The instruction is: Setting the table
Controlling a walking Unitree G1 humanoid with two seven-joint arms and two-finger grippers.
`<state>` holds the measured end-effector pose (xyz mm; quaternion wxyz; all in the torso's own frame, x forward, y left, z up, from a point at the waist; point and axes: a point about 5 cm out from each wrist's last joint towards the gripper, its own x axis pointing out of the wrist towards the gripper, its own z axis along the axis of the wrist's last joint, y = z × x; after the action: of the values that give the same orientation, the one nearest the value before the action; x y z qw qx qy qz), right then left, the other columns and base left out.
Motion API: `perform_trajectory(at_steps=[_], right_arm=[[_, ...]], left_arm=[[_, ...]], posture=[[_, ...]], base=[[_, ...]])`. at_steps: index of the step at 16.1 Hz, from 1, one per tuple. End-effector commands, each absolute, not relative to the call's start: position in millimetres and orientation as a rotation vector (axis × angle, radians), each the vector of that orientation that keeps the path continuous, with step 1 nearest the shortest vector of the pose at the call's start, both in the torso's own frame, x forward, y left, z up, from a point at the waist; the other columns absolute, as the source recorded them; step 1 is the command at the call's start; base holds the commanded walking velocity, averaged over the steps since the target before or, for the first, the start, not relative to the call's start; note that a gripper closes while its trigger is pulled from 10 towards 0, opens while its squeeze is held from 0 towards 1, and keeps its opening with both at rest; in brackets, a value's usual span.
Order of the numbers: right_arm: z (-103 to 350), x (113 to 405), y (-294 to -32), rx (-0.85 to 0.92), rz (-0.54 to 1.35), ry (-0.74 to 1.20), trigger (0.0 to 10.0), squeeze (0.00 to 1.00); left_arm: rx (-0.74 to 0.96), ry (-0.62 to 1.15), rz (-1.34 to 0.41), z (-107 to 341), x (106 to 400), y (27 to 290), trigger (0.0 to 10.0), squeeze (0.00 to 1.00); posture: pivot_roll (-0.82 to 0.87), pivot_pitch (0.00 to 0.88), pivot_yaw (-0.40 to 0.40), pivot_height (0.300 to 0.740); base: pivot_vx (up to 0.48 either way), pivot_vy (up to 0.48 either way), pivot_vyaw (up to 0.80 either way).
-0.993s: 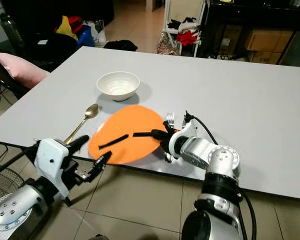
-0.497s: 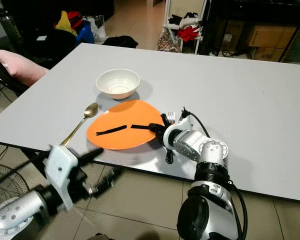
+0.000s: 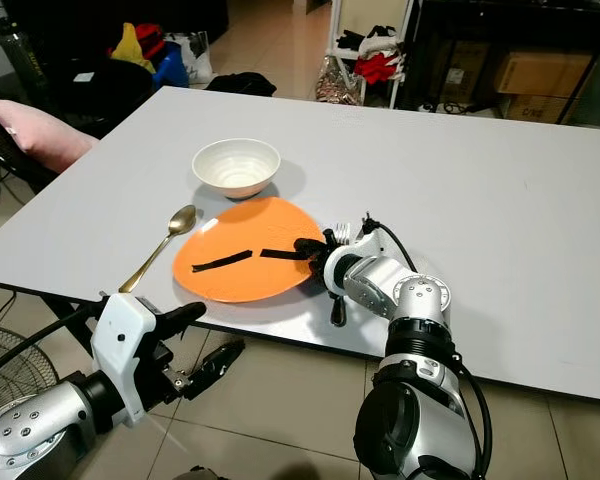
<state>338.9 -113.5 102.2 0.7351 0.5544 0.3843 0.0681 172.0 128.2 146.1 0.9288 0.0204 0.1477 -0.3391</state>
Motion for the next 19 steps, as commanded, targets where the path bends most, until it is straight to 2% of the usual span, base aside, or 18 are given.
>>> perform_trajectory(at_steps=[1, 11, 16, 17, 19], right_arm=[[112.8, 341.1, -117.7, 1.182, 0.169, 0.812, 10.0, 1.0], [114.2, 316.8, -140.6, 1.111, 0.149, 0.848, 10.0, 1.0], [140.9, 290.9, -160.4, 1.03, 0.172, 0.757, 10.0, 1.0], [164.9, 272.2, -170.4, 0.749, 0.203, 0.633, 10.0, 0.0], [182.8, 260.2, -166.7, 0.453, 0.262, 0.544, 10.0, 0.0]], left_arm=[[0.051, 0.294, -0.695, 149.7, 172.1, 129.6, 10.0, 0.0], [0.034, 0.316, -0.681, 145.1, 168.1, 131.0, 10.0, 0.0], [0.044, 0.313, -0.626, 144.4, 167.0, 136.8, 10.0, 0.0], [0.057, 0.266, -0.496, 146.9, 172.2, 146.2, 10.0, 0.0], [0.072, 0.192, -0.365, 152.0, 179.7, 152.5, 10.0, 0.0]], posture=[[-0.03, 0.0, 0.045, 0.74], [-0.06, 0.0, 0.046, 0.74], [-0.06, 0.0, 0.046, 0.74], [-0.07, 0.0, 0.055, 0.74], [-0.08, 0.0, 0.066, 0.74]], base=[[0.0, 0.0, 0.0], [0.0, 0.0, 0.0], [0.0, 0.0, 0.0], [0.0, 0.0, 0.0], [0.0, 0.0, 0.0]])
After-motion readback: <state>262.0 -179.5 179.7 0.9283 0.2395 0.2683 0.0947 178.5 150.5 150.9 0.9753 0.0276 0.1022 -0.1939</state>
